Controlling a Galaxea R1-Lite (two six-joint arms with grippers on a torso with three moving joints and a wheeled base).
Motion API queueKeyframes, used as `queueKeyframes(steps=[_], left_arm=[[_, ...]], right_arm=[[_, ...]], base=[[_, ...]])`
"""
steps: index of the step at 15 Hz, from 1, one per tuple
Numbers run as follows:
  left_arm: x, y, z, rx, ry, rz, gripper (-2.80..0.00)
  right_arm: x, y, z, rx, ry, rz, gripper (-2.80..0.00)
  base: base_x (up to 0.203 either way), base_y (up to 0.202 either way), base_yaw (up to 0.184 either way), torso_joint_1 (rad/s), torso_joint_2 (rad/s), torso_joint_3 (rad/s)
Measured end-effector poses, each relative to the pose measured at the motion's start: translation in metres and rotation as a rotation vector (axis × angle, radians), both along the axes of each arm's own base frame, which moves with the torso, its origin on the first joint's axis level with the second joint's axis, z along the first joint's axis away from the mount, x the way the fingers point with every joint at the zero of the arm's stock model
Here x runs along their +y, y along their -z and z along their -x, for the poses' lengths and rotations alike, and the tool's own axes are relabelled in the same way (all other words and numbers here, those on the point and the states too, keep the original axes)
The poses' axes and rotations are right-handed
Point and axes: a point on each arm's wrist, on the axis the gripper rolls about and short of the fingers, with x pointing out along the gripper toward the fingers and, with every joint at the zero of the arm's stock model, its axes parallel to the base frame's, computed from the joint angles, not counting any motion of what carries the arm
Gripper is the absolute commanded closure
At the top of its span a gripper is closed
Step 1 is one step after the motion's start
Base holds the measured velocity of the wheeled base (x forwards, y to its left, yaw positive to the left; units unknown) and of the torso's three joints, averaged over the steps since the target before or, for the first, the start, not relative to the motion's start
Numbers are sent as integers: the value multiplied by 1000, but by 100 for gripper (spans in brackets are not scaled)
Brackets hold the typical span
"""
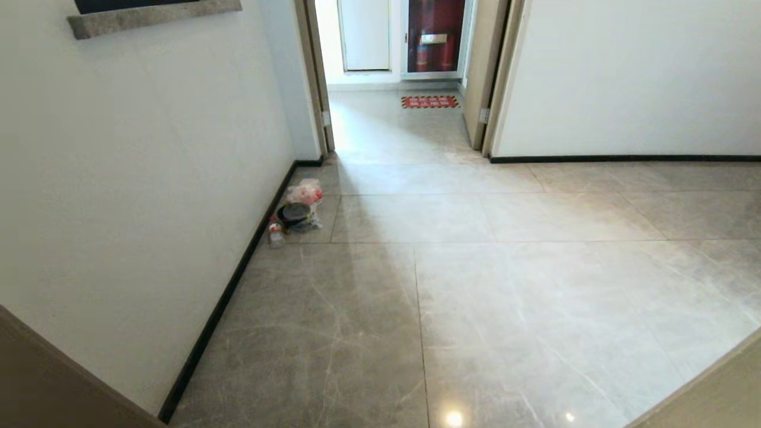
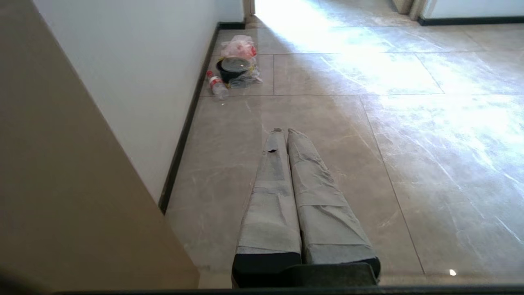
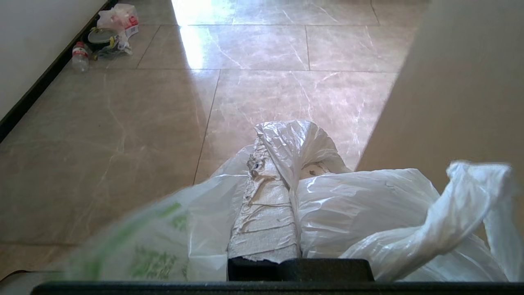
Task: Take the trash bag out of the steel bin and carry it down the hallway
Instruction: Put the trash bag at the door
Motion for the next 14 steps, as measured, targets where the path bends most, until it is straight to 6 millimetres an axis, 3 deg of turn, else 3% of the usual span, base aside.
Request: queueKeyframes(steps=[14], left_arm=[[0, 0, 0, 0, 0, 0, 0]], right_arm=[[0, 0, 0, 0, 1, 0, 0]], base=[[194, 0, 1, 3, 2, 3]])
